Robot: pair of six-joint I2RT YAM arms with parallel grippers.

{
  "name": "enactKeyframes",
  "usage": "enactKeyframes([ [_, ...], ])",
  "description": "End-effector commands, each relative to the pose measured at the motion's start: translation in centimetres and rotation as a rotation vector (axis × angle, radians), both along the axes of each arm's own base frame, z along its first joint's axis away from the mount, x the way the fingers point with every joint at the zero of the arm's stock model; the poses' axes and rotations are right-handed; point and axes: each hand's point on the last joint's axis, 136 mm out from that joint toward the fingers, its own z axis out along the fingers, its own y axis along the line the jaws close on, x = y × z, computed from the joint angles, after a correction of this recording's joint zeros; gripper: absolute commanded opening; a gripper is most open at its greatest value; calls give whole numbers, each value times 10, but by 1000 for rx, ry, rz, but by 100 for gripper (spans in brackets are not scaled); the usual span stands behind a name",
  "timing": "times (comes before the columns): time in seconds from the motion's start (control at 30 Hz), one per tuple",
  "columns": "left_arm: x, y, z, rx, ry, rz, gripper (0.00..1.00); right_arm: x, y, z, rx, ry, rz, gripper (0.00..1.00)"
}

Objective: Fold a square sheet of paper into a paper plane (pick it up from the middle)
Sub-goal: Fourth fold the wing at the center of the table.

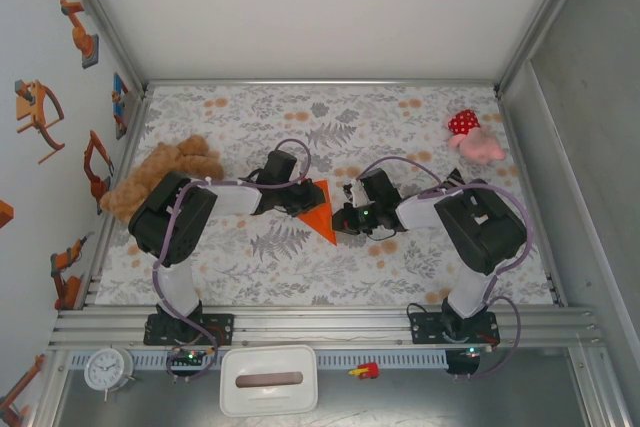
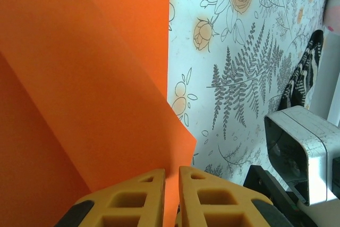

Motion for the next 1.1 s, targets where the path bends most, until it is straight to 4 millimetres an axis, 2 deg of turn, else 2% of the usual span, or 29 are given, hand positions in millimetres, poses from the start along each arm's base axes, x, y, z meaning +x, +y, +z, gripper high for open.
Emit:
enactKeyframes([
  [0.0, 1, 8, -13, 43, 5, 9, 15, -4, -13, -24, -94, 48, -23, 3],
  [0.63, 2, 17, -24, 92, 37, 40, 13, -5, -17, -27, -110, 59, -31, 8],
  [1.07, 4, 11, -21, 69, 28, 20, 13, -6, -19, -26, -111, 59, -33, 8],
])
